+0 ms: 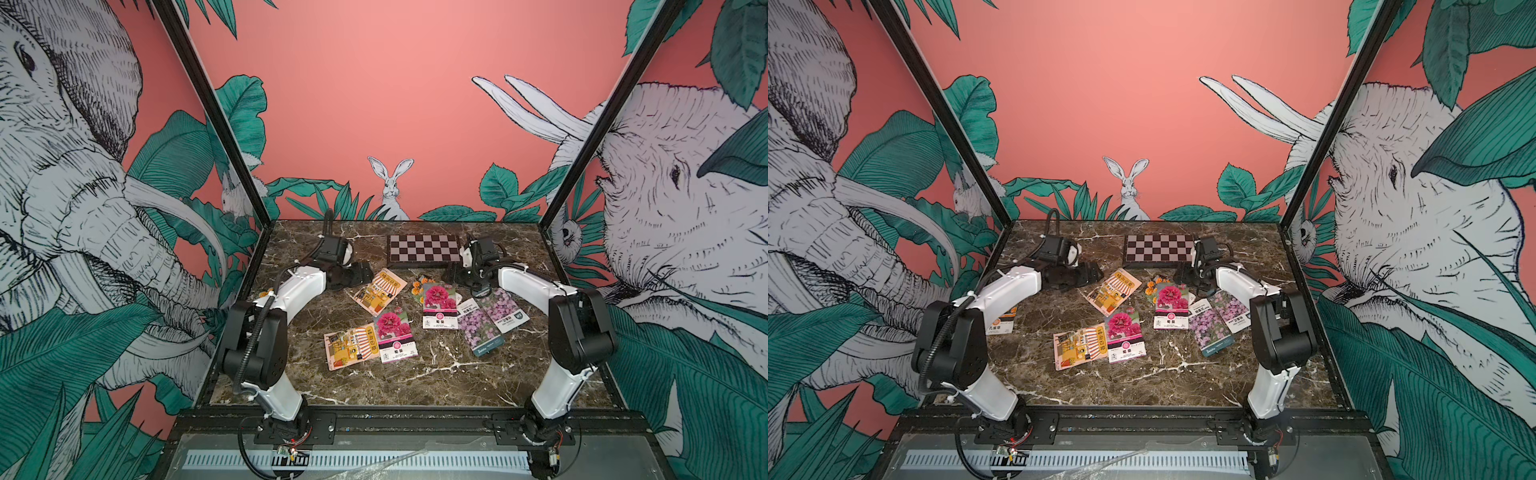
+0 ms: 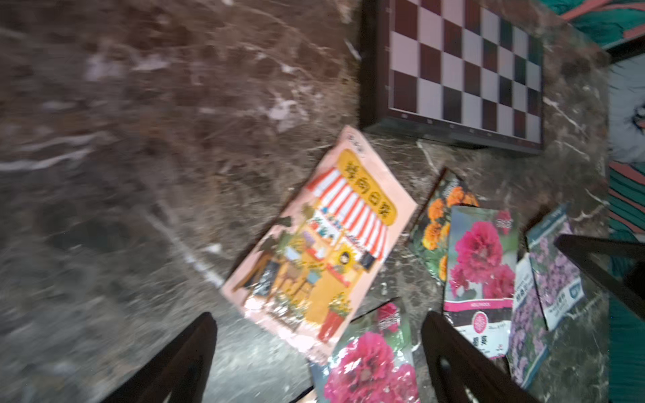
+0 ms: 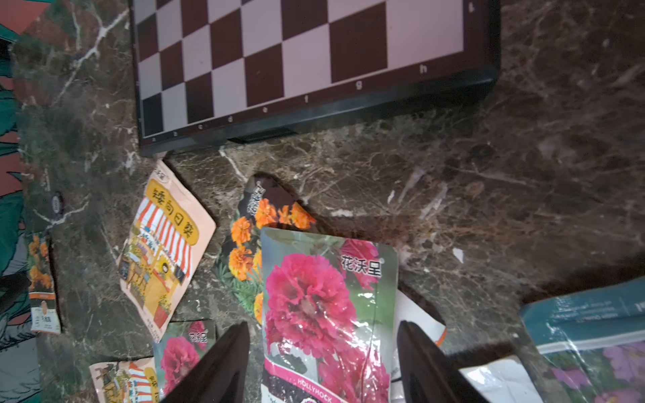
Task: Arrange the seed packets in a row
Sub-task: Adjust the seed packet at the center of the board.
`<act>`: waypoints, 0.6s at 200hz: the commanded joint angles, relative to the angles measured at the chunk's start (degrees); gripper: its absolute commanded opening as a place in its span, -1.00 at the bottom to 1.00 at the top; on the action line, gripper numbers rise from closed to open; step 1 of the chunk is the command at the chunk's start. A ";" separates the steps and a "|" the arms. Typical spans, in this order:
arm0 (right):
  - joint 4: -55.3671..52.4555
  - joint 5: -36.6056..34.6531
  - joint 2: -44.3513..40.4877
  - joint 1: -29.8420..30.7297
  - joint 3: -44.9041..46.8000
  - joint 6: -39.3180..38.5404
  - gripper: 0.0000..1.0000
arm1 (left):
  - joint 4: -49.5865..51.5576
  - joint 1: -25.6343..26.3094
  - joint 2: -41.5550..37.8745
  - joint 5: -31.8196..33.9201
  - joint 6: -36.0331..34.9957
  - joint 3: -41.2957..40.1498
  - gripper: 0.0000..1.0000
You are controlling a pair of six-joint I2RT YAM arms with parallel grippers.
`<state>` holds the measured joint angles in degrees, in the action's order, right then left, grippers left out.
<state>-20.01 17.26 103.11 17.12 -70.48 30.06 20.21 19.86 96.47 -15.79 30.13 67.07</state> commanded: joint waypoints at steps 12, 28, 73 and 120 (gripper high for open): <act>-4.26 -0.71 3.45 -0.69 -2.50 -2.30 0.22 | -5.90 6.26 7.45 -5.61 6.56 5.35 0.65; -4.79 -2.04 4.33 -0.60 -2.85 -2.01 0.15 | -6.67 8.52 10.93 -6.94 7.38 8.02 0.57; -4.48 0.93 5.61 2.09 -2.59 -1.52 0.02 | -7.00 10.99 17.20 -7.33 8.10 13.76 0.49; -0.23 9.24 5.13 5.57 0.34 0.49 -0.13 | -3.92 10.99 18.47 -4.89 5.26 16.03 0.46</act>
<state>-22.50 21.10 108.38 21.06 -71.70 29.36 14.28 31.00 115.31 -22.17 36.36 80.93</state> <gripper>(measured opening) 0.444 0.731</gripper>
